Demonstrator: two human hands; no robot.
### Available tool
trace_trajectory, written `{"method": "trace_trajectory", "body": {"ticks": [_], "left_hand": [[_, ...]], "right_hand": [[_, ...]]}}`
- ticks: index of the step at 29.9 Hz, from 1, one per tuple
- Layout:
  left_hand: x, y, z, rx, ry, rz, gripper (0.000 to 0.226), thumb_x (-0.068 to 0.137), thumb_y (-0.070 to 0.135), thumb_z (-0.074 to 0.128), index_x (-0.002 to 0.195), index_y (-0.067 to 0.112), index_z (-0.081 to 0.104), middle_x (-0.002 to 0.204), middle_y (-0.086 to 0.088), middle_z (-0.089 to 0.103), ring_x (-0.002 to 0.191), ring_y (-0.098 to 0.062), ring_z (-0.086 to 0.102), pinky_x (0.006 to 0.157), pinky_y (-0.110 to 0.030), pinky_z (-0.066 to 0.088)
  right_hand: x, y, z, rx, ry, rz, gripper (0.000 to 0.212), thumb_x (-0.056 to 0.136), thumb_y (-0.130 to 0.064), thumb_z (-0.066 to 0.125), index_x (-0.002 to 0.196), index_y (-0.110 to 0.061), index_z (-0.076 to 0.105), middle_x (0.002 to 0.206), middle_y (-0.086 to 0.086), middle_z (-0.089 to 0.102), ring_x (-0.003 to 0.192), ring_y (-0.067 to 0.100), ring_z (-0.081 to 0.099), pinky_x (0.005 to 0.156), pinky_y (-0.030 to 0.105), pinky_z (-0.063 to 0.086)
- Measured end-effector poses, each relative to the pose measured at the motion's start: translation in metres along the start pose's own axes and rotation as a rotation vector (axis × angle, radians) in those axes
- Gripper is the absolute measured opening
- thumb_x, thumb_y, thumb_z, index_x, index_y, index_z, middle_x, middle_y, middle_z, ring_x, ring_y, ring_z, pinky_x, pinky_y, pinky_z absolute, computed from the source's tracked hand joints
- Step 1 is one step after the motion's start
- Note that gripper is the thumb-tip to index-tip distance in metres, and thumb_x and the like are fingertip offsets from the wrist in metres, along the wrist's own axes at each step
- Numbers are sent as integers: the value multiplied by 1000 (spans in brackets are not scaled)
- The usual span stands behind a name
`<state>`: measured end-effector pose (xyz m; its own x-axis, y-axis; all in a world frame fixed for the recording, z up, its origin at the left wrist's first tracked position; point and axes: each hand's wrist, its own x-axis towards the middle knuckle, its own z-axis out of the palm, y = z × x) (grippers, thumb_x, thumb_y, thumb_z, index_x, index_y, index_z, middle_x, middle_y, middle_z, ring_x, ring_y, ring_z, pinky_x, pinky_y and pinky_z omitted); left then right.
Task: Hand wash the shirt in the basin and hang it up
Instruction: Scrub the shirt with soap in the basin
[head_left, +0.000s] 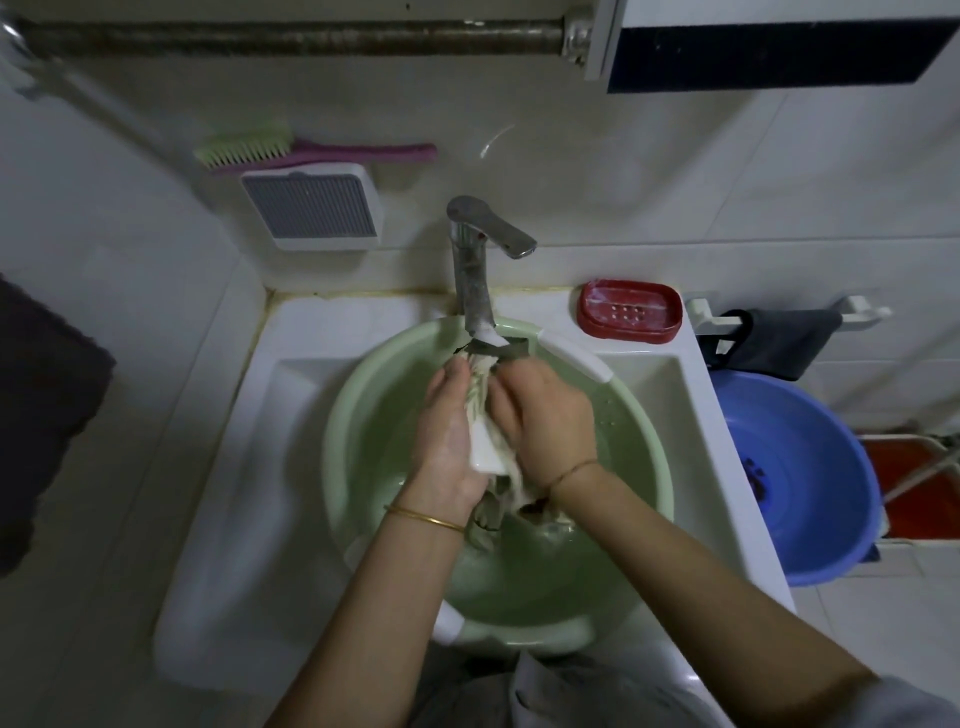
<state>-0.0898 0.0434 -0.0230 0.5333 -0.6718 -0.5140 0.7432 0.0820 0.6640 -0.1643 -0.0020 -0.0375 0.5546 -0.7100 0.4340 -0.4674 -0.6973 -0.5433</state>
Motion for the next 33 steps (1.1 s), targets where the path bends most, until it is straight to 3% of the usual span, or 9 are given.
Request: {"method": "trace_trajectory", "body": {"ticks": [3,6,8,11,13,18,23,29,33], "left_hand": [[-1,-1,-2,5,-5,-6,21,100,24,41,105,9,57,93,-17,63,82,-29,62,89,-46,48],[3,2,-6,-18,2,-9,37,98,25,44,124,1,52,111,-24,58,97,-32,58,97,-50,45],[2,1,-6,-17,16,-24,36,99,26,44,123,2,53,107,-21,60,94,-30,60,92,-44,48],[-2,-2,-1,0,-6,-41,23,100,25,40,101,9,58,87,-15,64,73,-24,65,75,-38,55],[-2,-3,1,14,4,-35,21,100,24,40,97,11,57,85,-14,64,73,-25,63,78,-40,52],[2,1,-3,-28,-4,-83,43,98,31,43,126,0,52,114,-21,60,98,-29,59,93,-40,47],[-5,-10,6,48,-4,-23,24,100,26,40,105,10,58,89,-13,66,78,-26,63,85,-42,50],[-1,-3,1,-2,-10,-57,31,99,29,42,114,7,58,101,-16,65,90,-26,63,86,-36,53],[-5,-10,6,5,-15,-82,31,101,27,37,108,7,60,95,-17,65,85,-29,63,89,-45,48]], "right_hand": [[1,6,4,-3,49,101,37,88,-39,36,78,-11,57,72,7,58,60,29,57,48,30,41],[-24,-17,2,35,43,-134,28,89,-30,46,73,-12,59,68,5,55,55,24,54,46,31,42],[-22,-14,1,45,8,-173,27,88,-29,47,72,-12,60,67,5,56,54,24,54,45,30,42],[5,2,0,-26,-7,111,30,91,-35,43,82,-11,59,77,7,59,63,28,58,50,30,41],[8,8,4,-27,5,235,32,93,-37,41,88,-10,58,84,7,60,72,28,58,55,30,36],[-21,-21,4,20,28,6,28,88,-33,43,76,-13,58,71,4,58,59,23,55,47,27,38],[14,3,1,5,-1,401,23,96,-32,42,87,-13,52,89,9,59,79,33,57,61,34,34],[-15,-30,0,12,42,116,31,89,-38,38,81,-15,57,77,4,59,63,25,57,52,28,36],[19,-2,-3,2,-3,416,23,97,-33,40,87,-15,48,91,8,59,81,32,57,61,34,32]]}}
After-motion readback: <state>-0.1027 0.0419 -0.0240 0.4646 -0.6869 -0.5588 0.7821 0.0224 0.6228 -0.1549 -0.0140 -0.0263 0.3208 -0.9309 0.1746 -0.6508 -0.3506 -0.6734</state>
